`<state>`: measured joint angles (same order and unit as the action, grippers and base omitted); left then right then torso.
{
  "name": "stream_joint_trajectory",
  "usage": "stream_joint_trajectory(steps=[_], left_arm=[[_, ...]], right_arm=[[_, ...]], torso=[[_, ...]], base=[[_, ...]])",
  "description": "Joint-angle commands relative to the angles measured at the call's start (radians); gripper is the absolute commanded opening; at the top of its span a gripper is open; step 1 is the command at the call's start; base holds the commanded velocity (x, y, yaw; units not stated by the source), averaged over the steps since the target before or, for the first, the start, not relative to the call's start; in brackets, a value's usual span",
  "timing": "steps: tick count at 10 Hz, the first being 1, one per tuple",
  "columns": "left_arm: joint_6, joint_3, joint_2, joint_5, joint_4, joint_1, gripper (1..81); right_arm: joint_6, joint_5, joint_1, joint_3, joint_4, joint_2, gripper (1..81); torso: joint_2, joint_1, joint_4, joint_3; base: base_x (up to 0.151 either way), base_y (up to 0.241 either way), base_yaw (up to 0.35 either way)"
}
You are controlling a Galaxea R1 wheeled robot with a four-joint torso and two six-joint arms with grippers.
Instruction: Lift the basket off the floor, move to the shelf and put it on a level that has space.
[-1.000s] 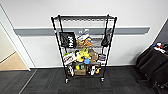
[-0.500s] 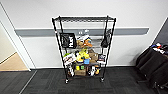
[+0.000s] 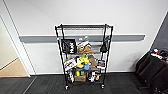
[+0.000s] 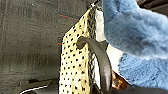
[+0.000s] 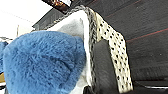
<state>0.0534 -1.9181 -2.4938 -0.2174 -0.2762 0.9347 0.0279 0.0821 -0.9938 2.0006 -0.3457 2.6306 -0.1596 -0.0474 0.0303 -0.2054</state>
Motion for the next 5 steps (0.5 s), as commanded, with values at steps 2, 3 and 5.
stream_joint_trajectory(steps=[2,3,5], left_arm=[[-0.003,0.024,0.024,-0.043,-0.008,-0.113,1.0],[-0.003,0.022,0.024,-0.043,-0.008,-0.112,1.0],[-0.003,0.022,0.025,-0.043,-0.008,-0.11,1.0]], right_arm=[[0.007,0.022,0.122,-0.033,-0.032,-0.015,1.0],[0.007,0.021,0.119,-0.033,-0.032,-0.015,1.0],[0.007,0.021,0.114,-0.033,-0.032,-0.015,1.0]], torso=[[0.0,0.001,0.0,0.006],[0.0,0.001,0.0,0.005],[0.0,0.001,0.0,0.004]], base=[[0.0,0.0,0.0],[0.0,0.0,0.0],[0.0,0.0,0.0]])
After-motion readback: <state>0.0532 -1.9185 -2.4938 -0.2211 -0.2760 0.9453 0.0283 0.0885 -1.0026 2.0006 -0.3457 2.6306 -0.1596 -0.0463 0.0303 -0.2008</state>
